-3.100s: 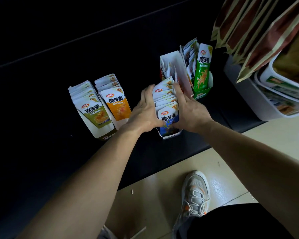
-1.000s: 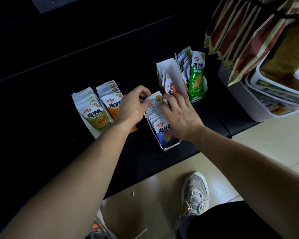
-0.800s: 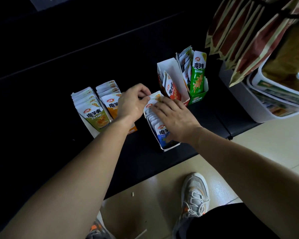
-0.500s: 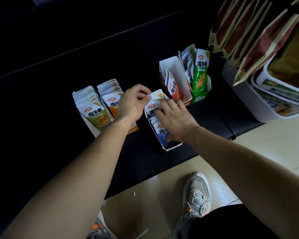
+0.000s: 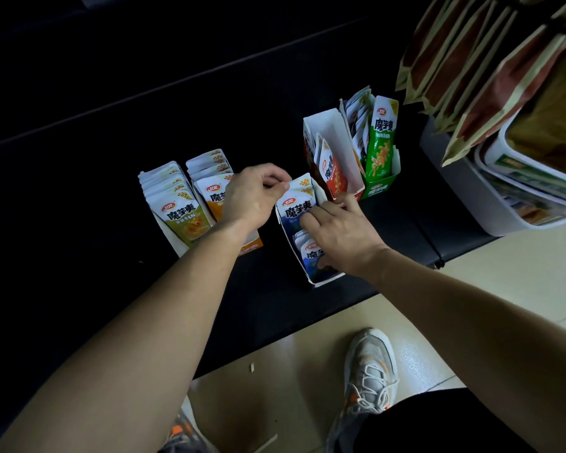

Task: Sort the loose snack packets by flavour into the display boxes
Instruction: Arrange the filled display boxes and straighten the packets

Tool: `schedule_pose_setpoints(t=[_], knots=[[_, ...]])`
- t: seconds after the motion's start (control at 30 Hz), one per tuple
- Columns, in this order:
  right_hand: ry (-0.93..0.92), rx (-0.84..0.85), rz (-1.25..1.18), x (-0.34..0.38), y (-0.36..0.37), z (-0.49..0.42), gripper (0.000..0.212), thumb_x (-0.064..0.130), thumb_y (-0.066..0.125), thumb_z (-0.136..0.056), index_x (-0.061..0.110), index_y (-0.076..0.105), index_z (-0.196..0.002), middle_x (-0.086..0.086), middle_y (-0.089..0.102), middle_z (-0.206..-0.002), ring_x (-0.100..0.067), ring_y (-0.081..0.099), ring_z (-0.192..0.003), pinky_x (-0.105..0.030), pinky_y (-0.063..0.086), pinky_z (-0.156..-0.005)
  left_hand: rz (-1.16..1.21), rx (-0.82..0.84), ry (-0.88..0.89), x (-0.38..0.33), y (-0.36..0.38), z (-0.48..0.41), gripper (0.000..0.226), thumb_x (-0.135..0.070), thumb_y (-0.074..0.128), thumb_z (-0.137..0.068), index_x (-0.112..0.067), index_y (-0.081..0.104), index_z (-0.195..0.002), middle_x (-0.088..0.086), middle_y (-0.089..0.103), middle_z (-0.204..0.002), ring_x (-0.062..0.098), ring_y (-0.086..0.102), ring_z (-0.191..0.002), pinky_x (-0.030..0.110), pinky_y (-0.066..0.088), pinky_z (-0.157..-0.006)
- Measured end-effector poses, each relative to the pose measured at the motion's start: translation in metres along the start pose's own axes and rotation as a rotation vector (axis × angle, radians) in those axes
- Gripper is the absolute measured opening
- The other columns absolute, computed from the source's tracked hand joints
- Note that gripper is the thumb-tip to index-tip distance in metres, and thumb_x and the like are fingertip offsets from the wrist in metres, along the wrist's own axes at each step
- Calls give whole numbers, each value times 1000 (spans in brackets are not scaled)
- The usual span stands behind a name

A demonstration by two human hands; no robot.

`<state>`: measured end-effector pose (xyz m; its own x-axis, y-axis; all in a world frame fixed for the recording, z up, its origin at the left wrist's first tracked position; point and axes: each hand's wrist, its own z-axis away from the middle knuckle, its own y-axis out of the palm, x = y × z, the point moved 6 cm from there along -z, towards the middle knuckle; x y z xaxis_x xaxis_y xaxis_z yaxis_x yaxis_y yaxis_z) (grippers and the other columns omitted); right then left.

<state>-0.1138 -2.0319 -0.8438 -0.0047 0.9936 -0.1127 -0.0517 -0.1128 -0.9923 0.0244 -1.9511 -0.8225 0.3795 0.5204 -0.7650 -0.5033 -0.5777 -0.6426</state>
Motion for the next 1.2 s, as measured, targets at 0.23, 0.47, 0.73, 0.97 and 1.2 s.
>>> schedule_pose_setpoints(t=[0.23,0.47,0.73,0.97,1.2], knots=[[27,-106,5,3,-3,5,81,41,95,-48,11,54,-111,-9,55,-120,-29,56,-104,-45,37,-95,121,124,-108,4,-1,-8,6,-21,72,-90,-26,74,-94,-9,72,-95,4,67,-92,30,56,-90],[34,-79,27,1,-6,-2,99,53,92,-53,7,42,-124,-21,23,-158,-40,25,-146,-52,29,-116,162,176,-153,6,2,-5,27,-15,83,-78,-21,69,-101,-5,71,-100,4,66,-94,17,51,-80],[135,-19,-38,-8,1,-3,130,54,93,-47,13,24,-149,-9,48,-124,-29,50,-110,-43,43,-93,159,101,-114,8,1,-5,21,-20,70,-92,-29,53,-100,-11,72,-94,10,67,-92,37,54,-87],[102,13,-53,-8,-1,-12,108,58,93,-44,14,44,-130,-9,44,-128,-29,45,-115,-43,41,-96,66,102,-27,5,0,-9,28,-16,67,-92,-36,56,-77,-11,67,-77,11,63,-76,39,56,-76],[39,61,-39,-5,-3,-17,106,60,90,-51,15,40,-134,-11,20,-156,-27,31,-143,-41,33,-110,105,135,-91,13,-1,-11,20,-22,68,-93,-37,58,-84,-8,73,-86,16,69,-87,48,57,-87]])
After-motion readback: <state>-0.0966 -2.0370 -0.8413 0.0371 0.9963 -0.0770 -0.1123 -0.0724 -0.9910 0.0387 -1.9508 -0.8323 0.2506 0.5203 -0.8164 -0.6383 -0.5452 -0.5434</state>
